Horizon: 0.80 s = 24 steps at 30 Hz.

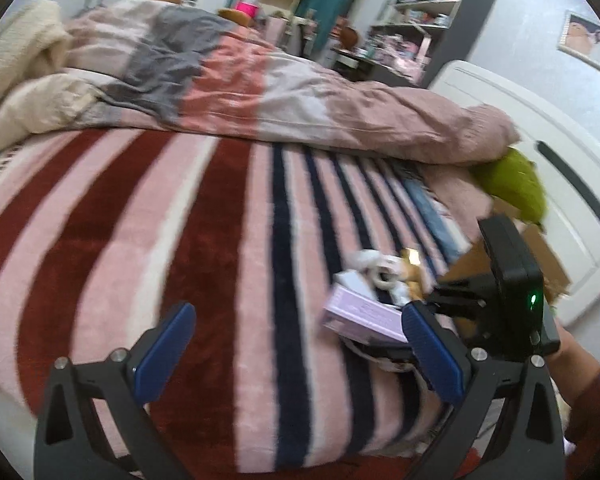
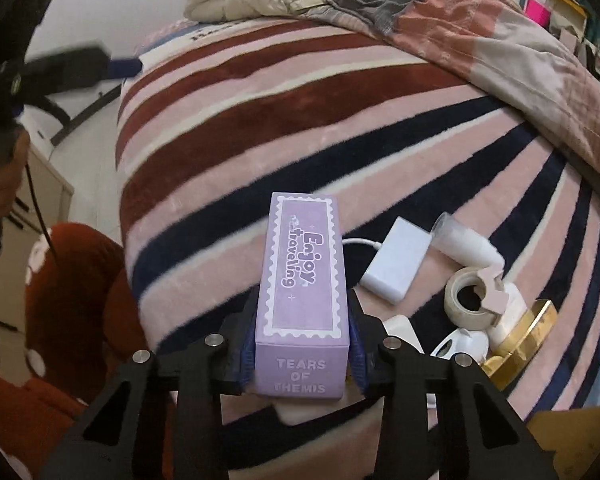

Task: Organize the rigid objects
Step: 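Carry the lilac box into the cardboard box and open the right gripper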

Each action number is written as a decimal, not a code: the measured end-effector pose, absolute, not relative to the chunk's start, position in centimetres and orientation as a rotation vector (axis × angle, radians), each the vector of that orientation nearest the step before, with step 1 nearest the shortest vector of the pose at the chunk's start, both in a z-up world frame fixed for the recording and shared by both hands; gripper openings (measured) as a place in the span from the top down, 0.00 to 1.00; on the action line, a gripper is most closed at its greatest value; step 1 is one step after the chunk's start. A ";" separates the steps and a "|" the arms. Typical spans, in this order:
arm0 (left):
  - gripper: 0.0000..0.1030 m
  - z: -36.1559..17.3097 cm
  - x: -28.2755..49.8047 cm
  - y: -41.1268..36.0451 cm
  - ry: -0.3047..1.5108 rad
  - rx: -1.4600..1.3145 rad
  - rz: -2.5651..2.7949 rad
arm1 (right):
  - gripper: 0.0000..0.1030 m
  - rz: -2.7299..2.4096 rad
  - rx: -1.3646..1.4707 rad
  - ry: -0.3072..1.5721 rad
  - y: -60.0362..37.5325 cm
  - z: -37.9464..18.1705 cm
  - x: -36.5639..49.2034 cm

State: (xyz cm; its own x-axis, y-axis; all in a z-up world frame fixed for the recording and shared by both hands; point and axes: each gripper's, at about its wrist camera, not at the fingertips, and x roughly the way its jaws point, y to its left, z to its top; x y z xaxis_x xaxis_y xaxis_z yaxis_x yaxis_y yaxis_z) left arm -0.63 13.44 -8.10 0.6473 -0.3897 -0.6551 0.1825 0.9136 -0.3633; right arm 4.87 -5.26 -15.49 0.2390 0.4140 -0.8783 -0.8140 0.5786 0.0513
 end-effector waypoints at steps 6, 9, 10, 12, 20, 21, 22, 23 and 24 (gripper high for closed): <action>0.07 -5.4 1.1 10.8 0.811 -0.328 -0.502 | 0.68 0.898 -0.445 0.908 -5.4 -9.6 3.0; 0.12 -3.6 2.1 9.1 0.811 -0.337 -0.567 | 0.68 0.898 -0.418 0.846 -6.4 -6.1 2.3; 0.15 -2.9 2.7 8.1 0.812 -0.342 -0.591 | 0.68 0.896 -0.409 0.832 -6.8 -5.2 2.2; 0.24 -1.6 3.5 6.4 0.810 -0.350 -0.635 | 0.68 0.883 -0.389 0.797 -8.0 -3.4 2.0; 0.49 2.2 6.7 -3.5 0.818 -0.292 -0.808 | 0.68 0.744 -0.295 0.740 -16.3 0.6 2.6; 0.49 2.4 7.3 -5.5 0.831 -0.278 -0.831 | 0.68 0.725 -0.279 0.742 -17.7 0.7 2.5; 0.49 2.4 7.8 -7.1 0.844 -0.263 -0.849 | 0.68 0.702 -0.260 0.746 -19.1 0.9 2.6; 0.49 2.5 8.3 -8.8 0.858 -0.249 -0.865 | 0.68 0.678 -0.237 0.754 -20.6 1.0 2.7; 0.49 2.4 8.5 -9.8 0.870 -0.239 -0.875 | 0.68 0.654 -0.213 0.766 -22.2 1.0 2.9</action>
